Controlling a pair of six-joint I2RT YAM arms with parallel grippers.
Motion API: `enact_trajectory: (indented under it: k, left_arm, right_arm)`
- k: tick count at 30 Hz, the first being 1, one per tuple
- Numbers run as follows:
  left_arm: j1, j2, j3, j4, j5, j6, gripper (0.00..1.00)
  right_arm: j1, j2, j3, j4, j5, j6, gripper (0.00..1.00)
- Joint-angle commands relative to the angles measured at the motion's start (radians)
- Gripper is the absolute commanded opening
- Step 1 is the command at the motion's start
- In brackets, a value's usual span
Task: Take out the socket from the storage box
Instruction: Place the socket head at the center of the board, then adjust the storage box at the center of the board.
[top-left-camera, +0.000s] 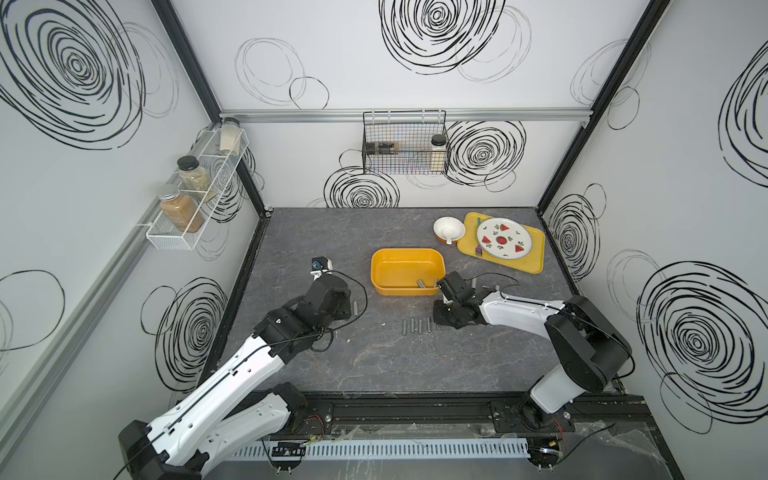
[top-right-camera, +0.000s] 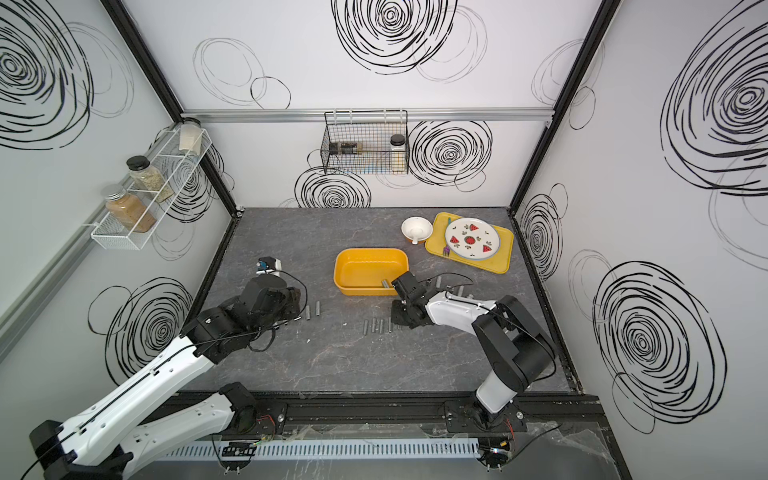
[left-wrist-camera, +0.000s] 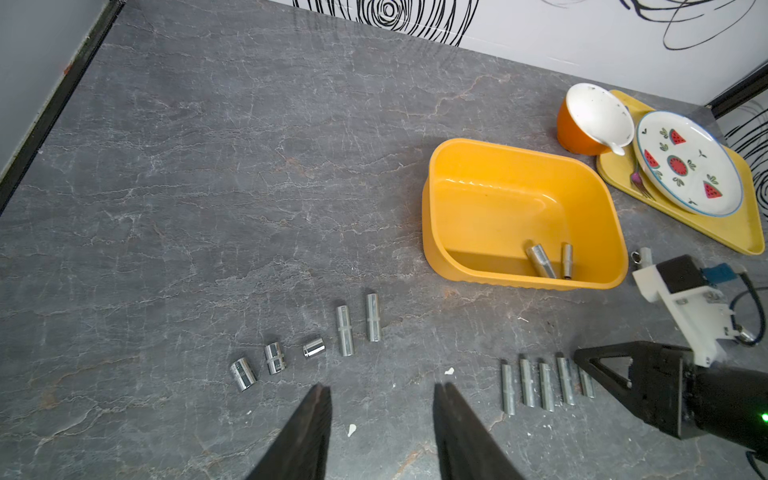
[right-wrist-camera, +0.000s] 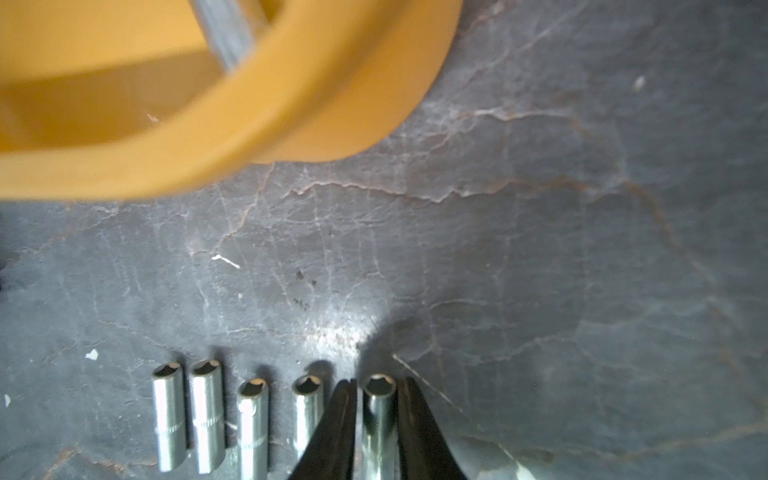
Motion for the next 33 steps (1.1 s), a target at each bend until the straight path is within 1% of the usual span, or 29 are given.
enact_trajectory:
  k: [1,9,14,20,24,28,33]
  left_arm:
    - [0.015,0.008,-0.01,0.032,0.012,0.011,0.48]
    - [0.027,0.012,-0.012,0.035,0.026,0.017,0.48]
    - [0.028,0.008,-0.012,0.036,0.026,0.017,0.48]
    - [0.027,0.002,-0.013,0.036,0.027,0.017,0.48]
    - [0.028,0.001,-0.014,0.035,0.025,0.016,0.48]
    - [0.028,-0.001,-0.015,0.035,0.025,0.016,0.48]
    - [0.027,-0.002,-0.015,0.036,0.024,0.016,0.48]
  right_arm:
    - [0.004,-0.007,0.021,-0.056,0.033,-0.013,0.24]
    - [0.004,-0.082,0.054,-0.113,0.066,-0.033,0.3]
    - [0.003,-0.088,0.121,-0.167,0.139,-0.061,0.34]
    - [-0.011,-0.014,0.28,-0.235,0.244,-0.141,0.4]
    - [-0.056,0.048,0.375,-0.244,0.24,-0.175,0.44]
    - [-0.105,0.142,0.479,-0.282,0.217,-0.198,0.44]
    - [-0.145,0.203,0.528,-0.276,0.214,-0.201,0.44]
